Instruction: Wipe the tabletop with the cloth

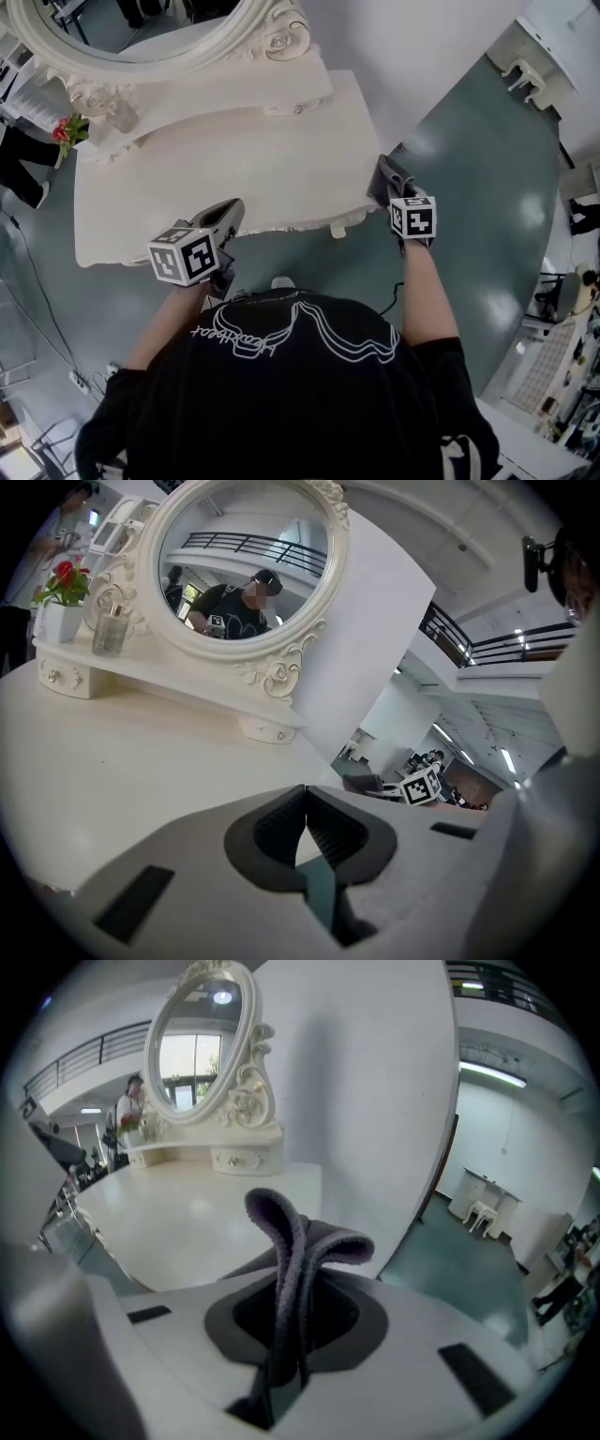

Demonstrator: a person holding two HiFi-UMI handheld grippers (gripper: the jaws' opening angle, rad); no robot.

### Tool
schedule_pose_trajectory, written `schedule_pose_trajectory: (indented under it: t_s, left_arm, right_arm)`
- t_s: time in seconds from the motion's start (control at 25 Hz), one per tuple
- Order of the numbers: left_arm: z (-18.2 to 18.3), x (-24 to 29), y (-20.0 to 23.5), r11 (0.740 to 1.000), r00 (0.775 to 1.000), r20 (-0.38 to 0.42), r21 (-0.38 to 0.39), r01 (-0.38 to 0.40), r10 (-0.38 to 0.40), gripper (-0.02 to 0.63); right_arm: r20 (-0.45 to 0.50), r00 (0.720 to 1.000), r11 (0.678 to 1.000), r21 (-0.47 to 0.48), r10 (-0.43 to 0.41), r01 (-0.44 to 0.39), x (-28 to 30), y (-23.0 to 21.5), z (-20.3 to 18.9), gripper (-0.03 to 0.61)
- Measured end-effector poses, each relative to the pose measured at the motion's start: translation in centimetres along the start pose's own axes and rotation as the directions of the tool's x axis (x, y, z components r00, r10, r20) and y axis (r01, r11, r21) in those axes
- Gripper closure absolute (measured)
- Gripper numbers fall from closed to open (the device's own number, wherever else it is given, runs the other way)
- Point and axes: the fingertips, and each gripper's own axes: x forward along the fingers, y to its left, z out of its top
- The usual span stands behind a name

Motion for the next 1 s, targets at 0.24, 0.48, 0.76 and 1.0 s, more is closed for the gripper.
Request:
schedule_pose_trajectory:
  t_s: [0.24,0.48,0.76,1.0]
  left_arm:
    - [2.0,-2.7,0.3,1.0,0.998,0.065,-0.002,0.01,-0.009,0.609]
    - [4.4,-7.1,0.3,0.999,0.99,0.134,0.019,0.03,-0.032,0.609]
    - [6.8,-13.3,0.0,0.987,0.979,0.197,0.16,0.02,-0.052,0.609]
    - [7.6,-16.7,-0.3,0.977,0.969,0.23,0.208,0.041,-0.089,0.609]
  right_arm:
    - [0.243,0.953,0.983,-0.011,0.182,-0.185,-5.2,7.2,7.3,0.529]
    - [0.405,0.82,0.909,-0.079,0.404,-0.408,-11.2,17.5,13.7,0.529]
    - [0.5,0.669,0.808,-0.115,0.55,-0.578,-16.4,26.9,17.5,0.529]
    - [0.515,0.593,0.755,-0.182,0.619,-0.629,-19.0,32.4,18.7,0.531]
